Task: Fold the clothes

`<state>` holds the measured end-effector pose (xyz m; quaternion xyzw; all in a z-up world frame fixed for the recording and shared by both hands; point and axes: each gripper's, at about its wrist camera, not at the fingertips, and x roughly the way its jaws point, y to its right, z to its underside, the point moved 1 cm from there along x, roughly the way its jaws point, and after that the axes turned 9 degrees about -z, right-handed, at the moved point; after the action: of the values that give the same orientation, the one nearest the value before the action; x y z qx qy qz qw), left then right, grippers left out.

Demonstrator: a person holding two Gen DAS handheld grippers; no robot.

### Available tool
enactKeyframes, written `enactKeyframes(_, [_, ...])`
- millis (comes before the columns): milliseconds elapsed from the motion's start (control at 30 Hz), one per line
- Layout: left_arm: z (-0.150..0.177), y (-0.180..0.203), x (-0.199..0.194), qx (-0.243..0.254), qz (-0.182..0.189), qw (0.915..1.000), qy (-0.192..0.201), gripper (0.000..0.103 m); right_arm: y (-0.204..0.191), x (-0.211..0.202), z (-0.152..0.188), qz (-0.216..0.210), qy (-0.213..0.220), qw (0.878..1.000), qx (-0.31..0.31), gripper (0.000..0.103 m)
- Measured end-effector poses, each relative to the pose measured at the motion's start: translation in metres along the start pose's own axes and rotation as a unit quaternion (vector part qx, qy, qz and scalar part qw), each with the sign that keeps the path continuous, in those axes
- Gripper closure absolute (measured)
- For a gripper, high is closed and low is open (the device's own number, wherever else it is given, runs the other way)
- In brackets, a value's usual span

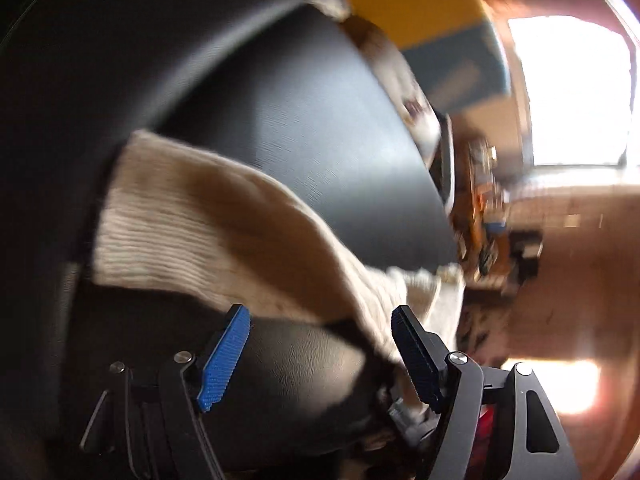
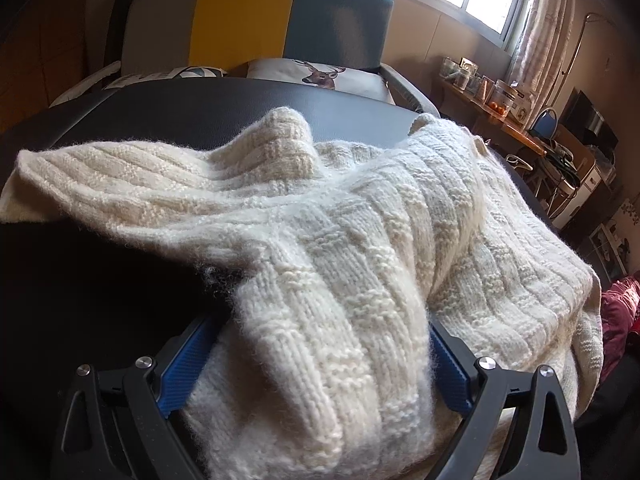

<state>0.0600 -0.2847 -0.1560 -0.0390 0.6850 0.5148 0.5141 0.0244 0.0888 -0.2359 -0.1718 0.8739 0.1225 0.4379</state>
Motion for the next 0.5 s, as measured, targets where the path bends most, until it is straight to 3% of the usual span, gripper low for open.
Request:
enactKeyframes(200, [-0.02,-0.002,0.036,-0.082,0.053,0.9935,-0.057,0.029,0.0,0.0,-0.001,-0.001,-0.009,1.0,-0.006,0.005])
enactKeyframes(333, [-0.032,0.016,0.054,-0.077,0.033,0.9947,-0.059,0.03,0.0,0.0,-0.003,-0.002,-0.016,1.0,-0.009,0.005])
enactKeyframes(367, [-0.035,0.019,0.061,-0.074,0.016,0.9952,-0.062,0.035,0.0,0.0,-0.003,-0.002,-0.019,1.0,-0.009,0.005])
enactKeyframes(400, [-0.037,0.02,0.067,-0.072,0.002,0.9954,-0.063,0.059,0.0,0.0,-0.004,-0.003,-0.021,1.0,-0.009,0.005])
enactKeyframes(433, [-0.037,0.022,0.071,-0.067,-0.004,0.9959,-0.061,0.09,0.001,0.0,-0.005,-0.005,-0.023,1.0,-0.01,0.005])
enactKeyframes(467, [-0.035,0.025,0.075,-0.057,-0.008,0.9968,-0.056,0.096,0.002,-0.001,-0.005,-0.008,-0.024,1.0,-0.008,0.005])
enactKeyframes(500, [-0.034,0.028,0.075,-0.048,-0.013,0.9978,-0.044,0.096,0.004,-0.003,-0.007,-0.013,-0.022,1.0,-0.001,0.005])
